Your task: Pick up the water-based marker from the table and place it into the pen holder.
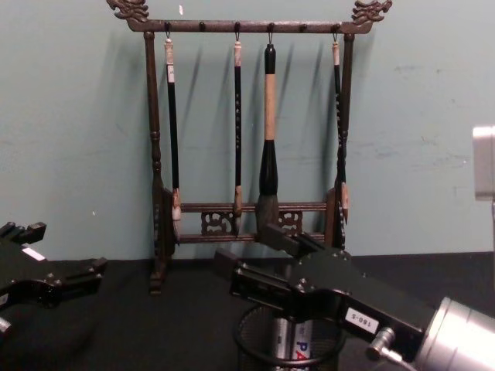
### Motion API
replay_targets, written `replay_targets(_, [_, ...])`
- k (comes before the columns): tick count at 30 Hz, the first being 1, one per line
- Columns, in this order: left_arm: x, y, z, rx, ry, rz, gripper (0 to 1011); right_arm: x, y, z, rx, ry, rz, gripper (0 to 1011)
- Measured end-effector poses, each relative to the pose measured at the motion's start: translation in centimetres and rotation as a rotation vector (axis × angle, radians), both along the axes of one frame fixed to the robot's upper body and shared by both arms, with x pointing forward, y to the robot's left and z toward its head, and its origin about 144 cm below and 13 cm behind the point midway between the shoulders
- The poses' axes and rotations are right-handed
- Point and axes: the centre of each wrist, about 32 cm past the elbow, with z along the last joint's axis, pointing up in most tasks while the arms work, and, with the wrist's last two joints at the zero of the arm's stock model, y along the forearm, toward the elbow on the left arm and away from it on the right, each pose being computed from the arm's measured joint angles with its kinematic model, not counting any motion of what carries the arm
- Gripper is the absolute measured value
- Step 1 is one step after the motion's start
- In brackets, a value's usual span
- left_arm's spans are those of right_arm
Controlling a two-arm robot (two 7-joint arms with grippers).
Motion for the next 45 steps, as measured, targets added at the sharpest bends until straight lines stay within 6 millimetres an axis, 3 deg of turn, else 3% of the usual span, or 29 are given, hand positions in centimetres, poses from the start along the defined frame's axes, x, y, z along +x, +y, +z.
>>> replay_targets(3, [0.0, 0.0, 0.0, 0.0, 0.0, 0.0, 1001, 0.1, -0.2, 0.1, 0.005, -0.001, 0.0, 1003])
replay_targets(14, [0.0, 0.0, 0.0, 0.0, 0.0, 0.0, 1001, 0.2, -1.6, 2.3, 0.046, -0.078, -0.047, 1002])
replay_targets(26, [0.0, 0.0, 0.0, 0.0, 0.0, 0.0, 1001, -0.8, -6.1, 3.8, -0.003, -0.086, -0.268, 1002])
replay_targets(35, [0.0, 0.0, 0.0, 0.0, 0.0, 0.0, 1001, -2.1, -8.7, 3.1, -0.121, -0.002, -0.449, 1002])
replay_targets(45, [0.0, 0.0, 0.0, 0.0, 0.0, 0.0, 1001, -2.9, -9.7, 1.5, -0.225, 0.079, -0.559, 1002])
